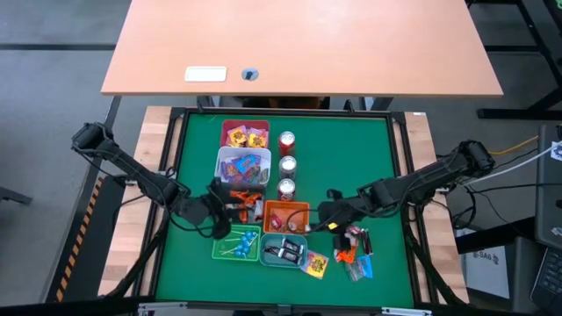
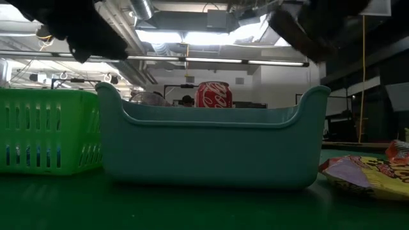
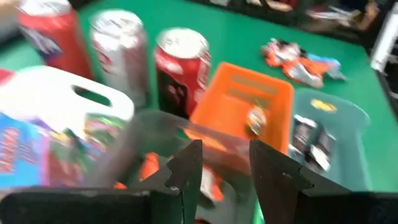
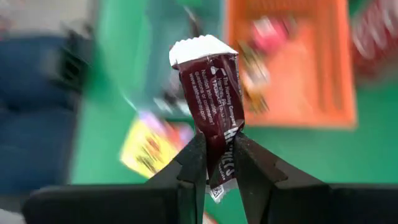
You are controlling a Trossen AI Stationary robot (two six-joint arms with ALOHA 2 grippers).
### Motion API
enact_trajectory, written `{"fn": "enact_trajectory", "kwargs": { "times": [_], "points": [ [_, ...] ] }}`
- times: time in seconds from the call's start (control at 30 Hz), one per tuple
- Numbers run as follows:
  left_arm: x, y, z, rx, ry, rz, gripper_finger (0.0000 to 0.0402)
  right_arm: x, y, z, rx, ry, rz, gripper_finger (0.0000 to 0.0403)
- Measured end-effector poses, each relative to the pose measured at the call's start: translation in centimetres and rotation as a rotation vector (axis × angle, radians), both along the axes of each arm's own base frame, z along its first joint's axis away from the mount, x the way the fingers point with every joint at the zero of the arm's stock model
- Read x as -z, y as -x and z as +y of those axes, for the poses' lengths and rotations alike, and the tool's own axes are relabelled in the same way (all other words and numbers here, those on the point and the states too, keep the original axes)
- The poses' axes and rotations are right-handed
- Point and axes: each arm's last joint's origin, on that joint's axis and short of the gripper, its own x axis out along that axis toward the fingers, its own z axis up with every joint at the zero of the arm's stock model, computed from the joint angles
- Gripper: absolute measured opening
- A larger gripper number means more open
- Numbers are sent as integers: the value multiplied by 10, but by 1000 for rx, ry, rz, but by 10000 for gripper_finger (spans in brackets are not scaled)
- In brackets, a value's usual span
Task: Sort candy
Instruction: Put the brown candy into the teal green bin
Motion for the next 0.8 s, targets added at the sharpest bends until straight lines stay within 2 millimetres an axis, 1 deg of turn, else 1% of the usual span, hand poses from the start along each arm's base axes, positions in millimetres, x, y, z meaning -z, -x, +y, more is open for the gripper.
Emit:
{"fn": "enact_trajectory", "kwargs": {
  "times": [0.07, 0.2, 0.47, 0.6, 0.8],
  "points": [
    [-2, -2, 2, -27, -33, -22, 121, -2, -8, 4, -11, -50, -66, 73],
    [-5, -6, 8, -42, -84, -40, 121, 1, -23, 11, -24, -105, -152, 73],
    [-7, -9, 12, -43, -124, -44, 121, 25, -52, 26, -96, -232, -203, 73],
    [-6, -9, 12, -41, -125, -43, 121, 36, -57, 30, -91, -297, -154, 73],
    [-6, -9, 12, -40, -125, -43, 121, 44, -59, 31, -99, -301, -125, 75]
  ]
}}
